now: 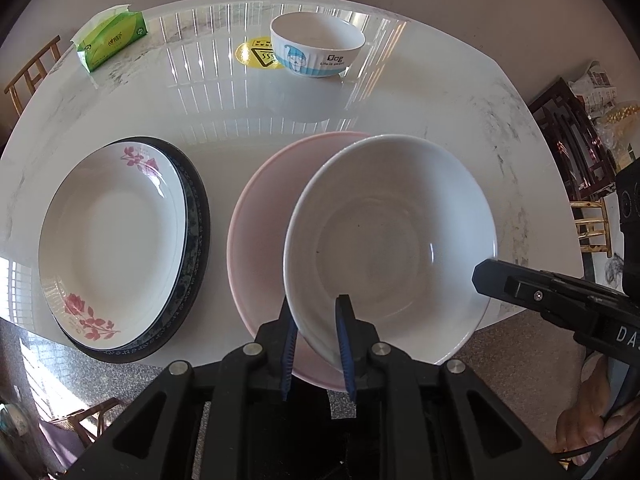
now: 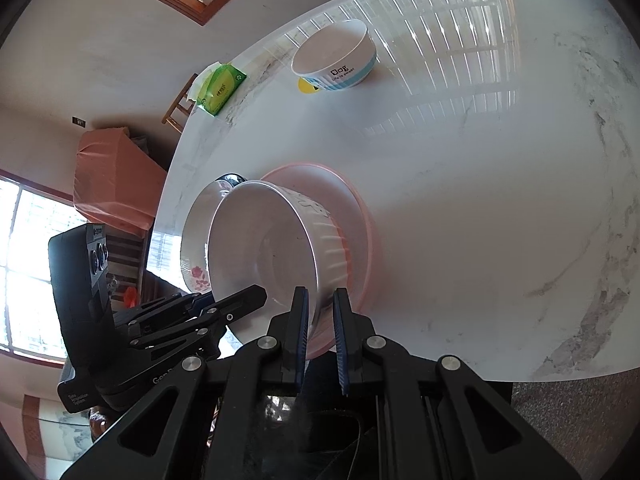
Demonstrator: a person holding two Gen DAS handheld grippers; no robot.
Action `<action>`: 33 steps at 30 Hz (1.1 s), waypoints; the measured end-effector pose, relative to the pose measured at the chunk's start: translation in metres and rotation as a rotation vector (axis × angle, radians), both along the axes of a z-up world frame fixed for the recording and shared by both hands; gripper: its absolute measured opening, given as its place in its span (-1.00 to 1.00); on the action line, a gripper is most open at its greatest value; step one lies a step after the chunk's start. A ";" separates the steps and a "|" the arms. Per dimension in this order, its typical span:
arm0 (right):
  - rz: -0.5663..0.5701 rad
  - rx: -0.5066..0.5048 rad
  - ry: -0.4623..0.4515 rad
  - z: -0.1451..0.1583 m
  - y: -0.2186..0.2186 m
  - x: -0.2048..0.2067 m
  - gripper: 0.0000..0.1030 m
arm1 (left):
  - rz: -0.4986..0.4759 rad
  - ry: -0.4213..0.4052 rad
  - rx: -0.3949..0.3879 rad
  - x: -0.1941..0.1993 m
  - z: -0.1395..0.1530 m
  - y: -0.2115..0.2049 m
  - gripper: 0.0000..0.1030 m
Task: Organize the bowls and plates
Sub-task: 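Carry the white Rabbit bowl with both tools and lower it into the pink bowl, then open both tools to release the Rabbit bowl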
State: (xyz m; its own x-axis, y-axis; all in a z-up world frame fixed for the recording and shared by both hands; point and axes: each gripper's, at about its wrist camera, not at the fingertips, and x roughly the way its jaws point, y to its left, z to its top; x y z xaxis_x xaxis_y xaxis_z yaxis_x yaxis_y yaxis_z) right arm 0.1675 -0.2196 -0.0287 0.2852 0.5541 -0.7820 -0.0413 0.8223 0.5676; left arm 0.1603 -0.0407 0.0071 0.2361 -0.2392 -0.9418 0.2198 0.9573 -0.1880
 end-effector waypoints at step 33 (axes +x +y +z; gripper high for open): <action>0.048 -0.050 -0.123 0.010 0.002 0.003 -0.68 | -0.042 -0.186 -0.009 -0.006 0.027 0.013 -0.36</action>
